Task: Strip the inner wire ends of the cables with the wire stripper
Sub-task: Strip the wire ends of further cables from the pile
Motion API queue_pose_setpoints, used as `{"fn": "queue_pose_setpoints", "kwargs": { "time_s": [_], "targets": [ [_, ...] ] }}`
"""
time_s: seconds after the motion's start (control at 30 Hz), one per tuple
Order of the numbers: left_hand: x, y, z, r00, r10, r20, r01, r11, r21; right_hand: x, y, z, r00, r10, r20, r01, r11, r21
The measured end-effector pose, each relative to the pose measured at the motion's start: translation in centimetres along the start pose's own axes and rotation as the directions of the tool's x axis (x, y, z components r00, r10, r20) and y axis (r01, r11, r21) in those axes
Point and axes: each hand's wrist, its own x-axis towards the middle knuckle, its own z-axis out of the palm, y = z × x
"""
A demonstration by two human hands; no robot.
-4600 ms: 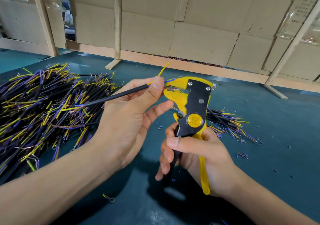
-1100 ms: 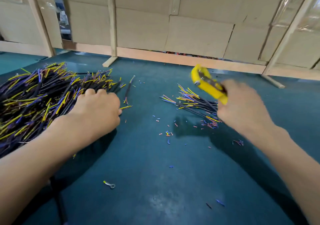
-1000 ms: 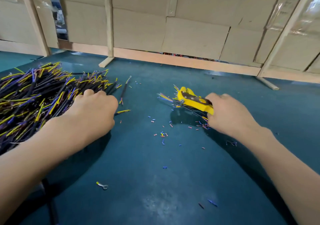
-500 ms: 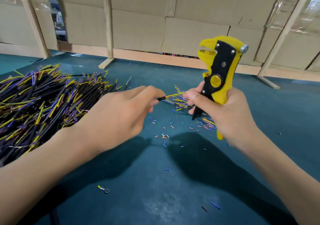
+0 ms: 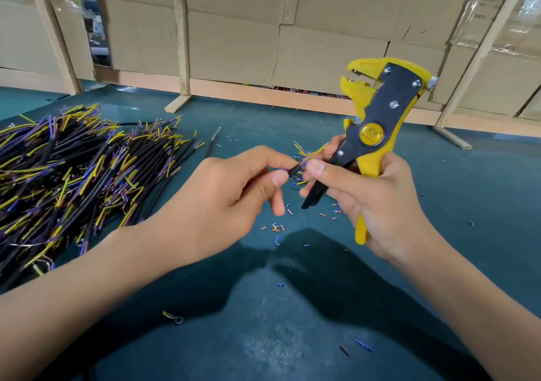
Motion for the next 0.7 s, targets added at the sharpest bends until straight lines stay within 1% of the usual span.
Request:
{"fn": "queue_pose_setpoints", "kwargs": {
  "time_s": [0.03,0.07,0.1,0.13,0.17,0.2,0.23,0.3,0.37,0.47,0.53,0.6,0.7],
  "targets": [
    [0.1,0.1,0.2,0.997,-0.074,0.018,0.075,0.989,-0.126,0.0,0.0,-0.1,1.000,0.000,-0.003,0.000,1.000,0.011],
    [0.2,0.2,0.3,0.987,-0.152,0.044,0.159,0.947,-0.280,0.1,0.0,-0.1,1.000,-0.003,-0.006,0.003,1.000,0.018],
    [0.3,0.4,0.5,0.970,-0.230,0.083,0.243,0.863,-0.443,0.1,-0.1,-0.1,1.000,-0.005,-0.009,0.005,1.000,0.022],
    [0.4,0.6,0.6,0.946,-0.294,0.139,0.317,0.744,-0.588,0.2,-0.1,0.0,1.000,-0.008,-0.016,0.008,1.000,0.029],
    [0.5,0.6,0.7,0.921,-0.329,0.208,0.377,0.620,-0.688,0.2,-0.2,0.0,0.999,-0.007,-0.032,0.008,0.999,0.038],
    [0.5,0.6,0.7,0.899,-0.338,0.280,0.426,0.521,-0.740,0.3,-0.2,-0.1,0.998,-0.002,-0.063,0.005,0.999,0.046],
    [0.5,0.6,0.7,0.881,-0.330,0.338,0.463,0.462,-0.756,0.4,-0.2,-0.3,0.995,0.007,-0.104,-0.002,0.999,0.046],
    [0.4,0.6,0.8,0.863,-0.329,0.384,0.498,0.419,-0.759,0.6,-0.1,-0.6,0.983,0.031,-0.181,-0.025,0.999,0.034],
    [0.5,0.6,0.9,0.851,-0.370,0.372,0.502,0.367,-0.783,0.7,0.1,-0.8,0.975,0.061,-0.214,-0.053,0.998,0.039],
    [1.1,0.5,0.9,0.849,-0.426,0.313,0.434,0.224,-0.872,0.5,0.2,-0.7,0.975,0.131,-0.177,-0.126,0.991,0.040],
    [1.5,0.4,0.7,0.850,-0.457,0.260,0.341,0.104,-0.934,0.2,0.3,-0.1,0.973,0.221,-0.068,-0.216,0.974,0.073],
    [1.8,0.2,0.5,0.858,-0.472,0.205,0.245,0.025,-0.969,-0.4,0.4,1.0,0.948,0.307,0.078,-0.315,0.939,0.136],
    [1.9,-0.1,0.3,0.860,-0.497,0.120,0.141,0.006,-0.990,-1.3,0.6,2.8,0.902,0.372,0.219,-0.409,0.899,0.159]
  ]
}}
